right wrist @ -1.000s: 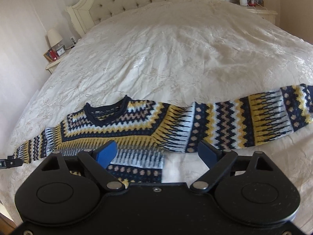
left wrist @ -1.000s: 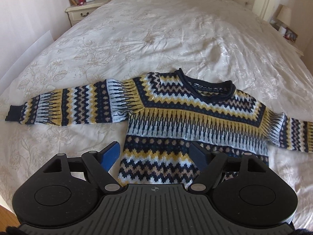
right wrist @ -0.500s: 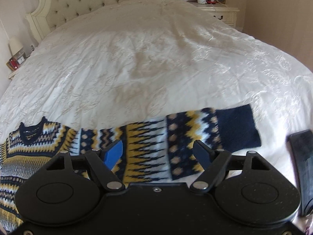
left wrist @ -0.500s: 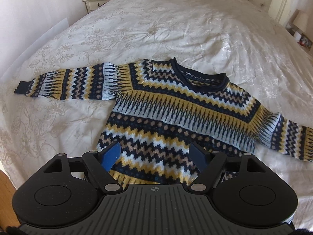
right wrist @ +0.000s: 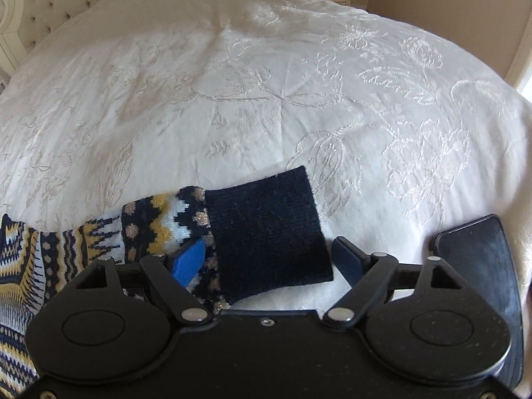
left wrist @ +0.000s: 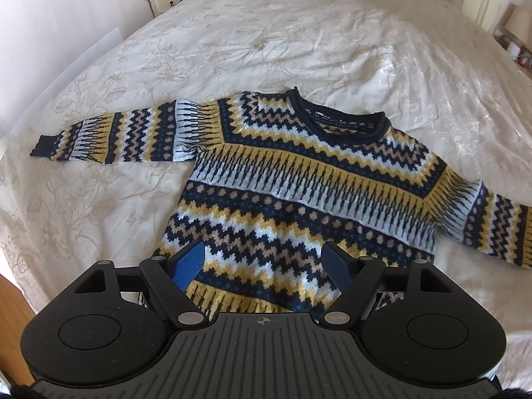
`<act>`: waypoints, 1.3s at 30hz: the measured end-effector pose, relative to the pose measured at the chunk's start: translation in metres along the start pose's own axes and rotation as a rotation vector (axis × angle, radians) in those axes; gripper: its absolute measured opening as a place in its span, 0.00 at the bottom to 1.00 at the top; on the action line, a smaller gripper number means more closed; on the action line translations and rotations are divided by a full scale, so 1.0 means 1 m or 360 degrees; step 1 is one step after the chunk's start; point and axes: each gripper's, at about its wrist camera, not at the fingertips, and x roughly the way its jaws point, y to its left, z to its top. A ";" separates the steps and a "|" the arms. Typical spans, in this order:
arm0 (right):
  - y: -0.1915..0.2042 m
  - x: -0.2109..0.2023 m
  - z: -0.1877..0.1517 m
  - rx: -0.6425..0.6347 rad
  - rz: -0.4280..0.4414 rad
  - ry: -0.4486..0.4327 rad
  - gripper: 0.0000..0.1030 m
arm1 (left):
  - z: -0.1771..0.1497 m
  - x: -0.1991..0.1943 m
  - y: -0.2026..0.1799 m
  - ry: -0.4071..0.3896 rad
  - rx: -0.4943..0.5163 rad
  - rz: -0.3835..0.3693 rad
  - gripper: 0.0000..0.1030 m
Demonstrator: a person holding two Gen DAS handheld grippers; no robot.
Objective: Fold small clothes
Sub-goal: 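Close the right tool on the navy sleeve cuff and lift it, then carry the held sleeve across the sweater body toward the collar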
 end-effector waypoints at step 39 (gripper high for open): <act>0.549 -0.020 -0.122 -0.0511 0.1013 0.0048 0.23 | 0.067 0.103 0.222 0.0063 0.0149 -0.0137 0.74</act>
